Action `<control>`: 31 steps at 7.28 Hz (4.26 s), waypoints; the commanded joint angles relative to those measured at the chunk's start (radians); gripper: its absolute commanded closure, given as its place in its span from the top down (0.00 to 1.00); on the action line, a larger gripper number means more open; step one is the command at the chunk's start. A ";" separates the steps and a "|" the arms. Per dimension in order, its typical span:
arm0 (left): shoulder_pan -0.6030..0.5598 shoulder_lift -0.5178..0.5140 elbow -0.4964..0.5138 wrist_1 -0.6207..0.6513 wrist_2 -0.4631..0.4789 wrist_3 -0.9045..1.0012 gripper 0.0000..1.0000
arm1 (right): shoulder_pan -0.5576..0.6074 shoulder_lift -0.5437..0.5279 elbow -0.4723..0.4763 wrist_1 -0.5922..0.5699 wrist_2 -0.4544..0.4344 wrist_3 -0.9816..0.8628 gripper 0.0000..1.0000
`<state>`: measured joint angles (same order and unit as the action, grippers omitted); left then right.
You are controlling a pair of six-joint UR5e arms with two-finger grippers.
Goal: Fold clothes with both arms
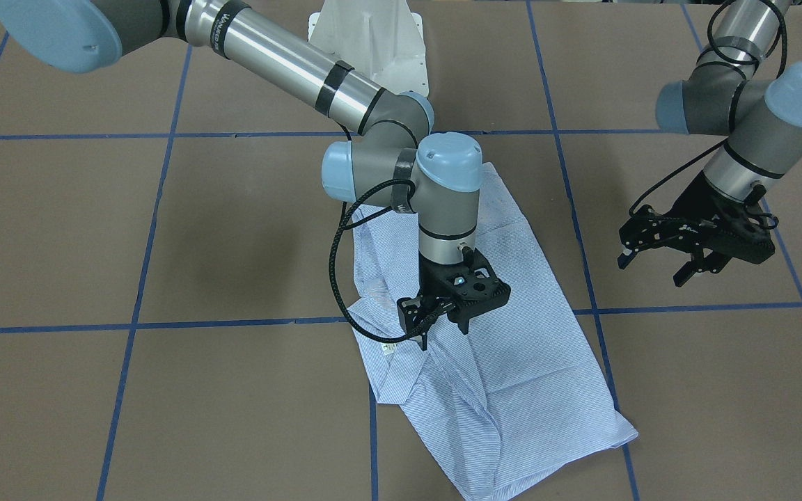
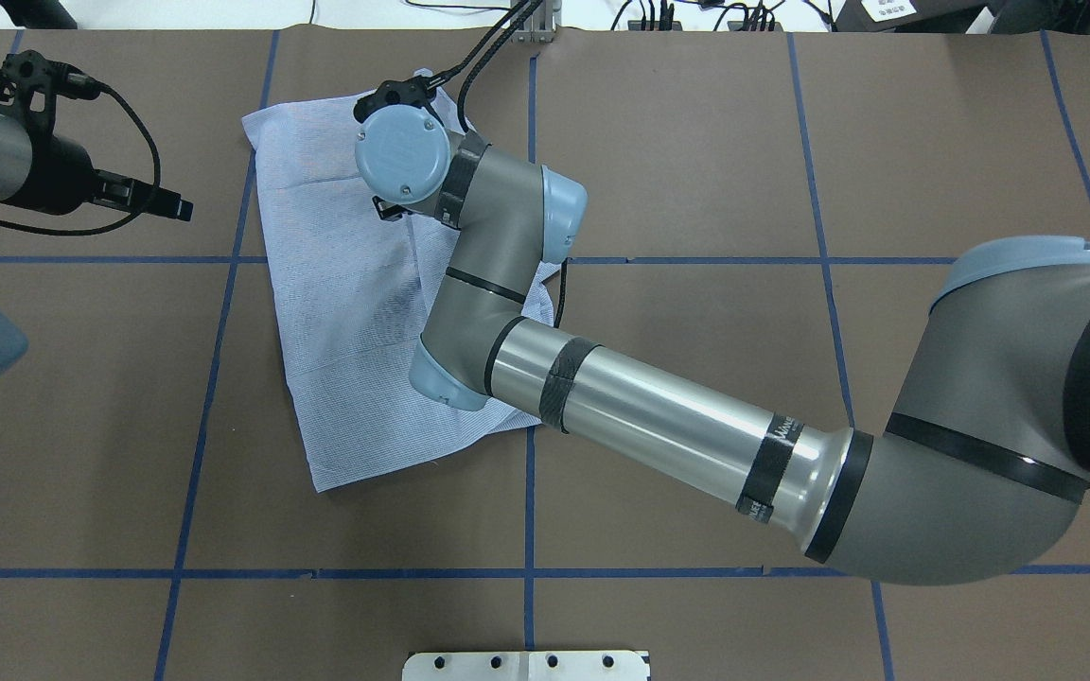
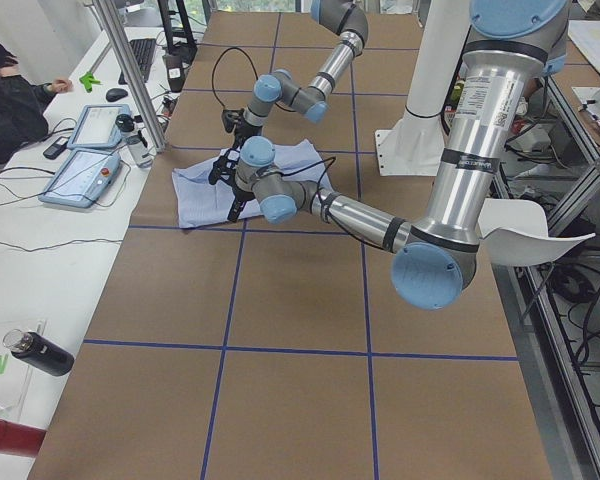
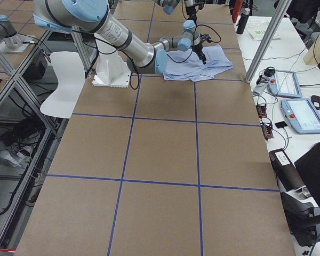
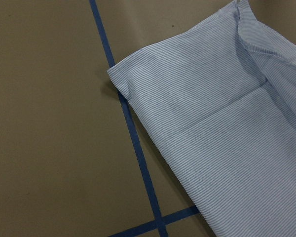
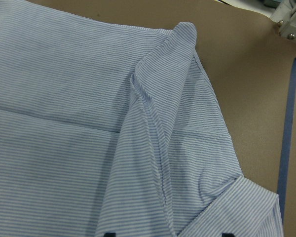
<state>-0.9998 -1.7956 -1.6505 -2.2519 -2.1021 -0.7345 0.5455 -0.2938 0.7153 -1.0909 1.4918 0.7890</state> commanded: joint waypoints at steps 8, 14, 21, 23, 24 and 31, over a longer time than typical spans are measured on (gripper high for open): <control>0.003 0.038 -0.045 0.000 -0.003 -0.016 1.00 | -0.003 -0.001 -0.034 0.006 -0.073 -0.068 0.00; 0.007 0.030 -0.045 -0.002 -0.003 -0.037 1.00 | 0.040 -0.186 0.144 0.009 -0.067 -0.060 0.00; 0.041 0.038 -0.141 -0.003 -0.003 -0.197 1.00 | 0.060 -0.367 0.497 -0.077 0.201 0.229 1.00; 0.174 0.097 -0.266 -0.003 0.011 -0.435 1.00 | 0.059 -0.498 0.690 -0.144 0.275 0.385 1.00; 0.238 0.123 -0.314 -0.005 0.037 -0.541 1.00 | 0.059 -0.580 0.801 -0.145 0.300 0.456 1.00; 0.630 0.064 -0.212 -0.002 0.501 -1.125 0.90 | 0.034 -0.662 0.989 -0.242 0.305 0.569 1.00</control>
<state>-0.3775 -1.7071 -1.9048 -2.2535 -1.6233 -1.8280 0.5800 -0.9552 1.7029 -1.3333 1.7964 1.3573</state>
